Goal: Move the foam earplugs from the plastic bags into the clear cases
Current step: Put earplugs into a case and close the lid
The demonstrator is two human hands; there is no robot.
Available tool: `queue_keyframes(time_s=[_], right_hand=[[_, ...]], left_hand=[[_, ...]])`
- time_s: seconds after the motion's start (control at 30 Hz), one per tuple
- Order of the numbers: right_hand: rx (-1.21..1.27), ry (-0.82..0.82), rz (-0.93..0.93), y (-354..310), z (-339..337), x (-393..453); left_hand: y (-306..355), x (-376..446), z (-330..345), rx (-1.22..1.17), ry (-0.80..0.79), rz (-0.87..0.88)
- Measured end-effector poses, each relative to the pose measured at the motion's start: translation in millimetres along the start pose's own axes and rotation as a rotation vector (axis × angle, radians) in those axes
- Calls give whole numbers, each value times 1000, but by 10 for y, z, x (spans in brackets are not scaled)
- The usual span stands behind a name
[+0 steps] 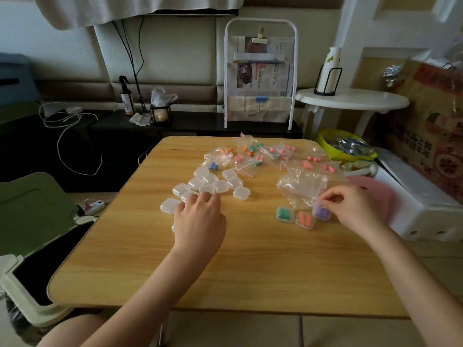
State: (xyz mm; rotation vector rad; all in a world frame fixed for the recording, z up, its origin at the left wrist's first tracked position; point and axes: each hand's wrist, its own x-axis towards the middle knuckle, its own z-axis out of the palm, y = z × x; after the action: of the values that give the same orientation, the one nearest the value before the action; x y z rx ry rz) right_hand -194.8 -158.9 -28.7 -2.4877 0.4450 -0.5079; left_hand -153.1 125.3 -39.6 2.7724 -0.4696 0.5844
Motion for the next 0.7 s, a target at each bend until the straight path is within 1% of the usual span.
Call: queue_keyframes(time_s=[0.1, 0.23, 0.3, 0.4, 0.5, 0.6, 0.7], right_hand=[[-28, -68, 53, -16, 32, -28], [-62, -76, 43, -105, 15, -90], [-118, -47, 29, -147, 13, -106], [-192, 35, -42, -187, 43, -108], [-192, 83, -96, -243, 77, -112], [-96, 66, -139, -346, 126, -144], [144, -30, -165, -502, 184, -207]], left_hand=[[1, -13, -23, 21, -114, -28], [-32, -8, -33, -2, -166, -20], [-66, -5, -31, -44, -196, -21], [-100, 0, -32, -134, -224, -3], [-123, 12, -32, -195, -238, 11], [-124, 8, -26, -187, -218, 49], [-77, -15, -47, -281, -166, 75]])
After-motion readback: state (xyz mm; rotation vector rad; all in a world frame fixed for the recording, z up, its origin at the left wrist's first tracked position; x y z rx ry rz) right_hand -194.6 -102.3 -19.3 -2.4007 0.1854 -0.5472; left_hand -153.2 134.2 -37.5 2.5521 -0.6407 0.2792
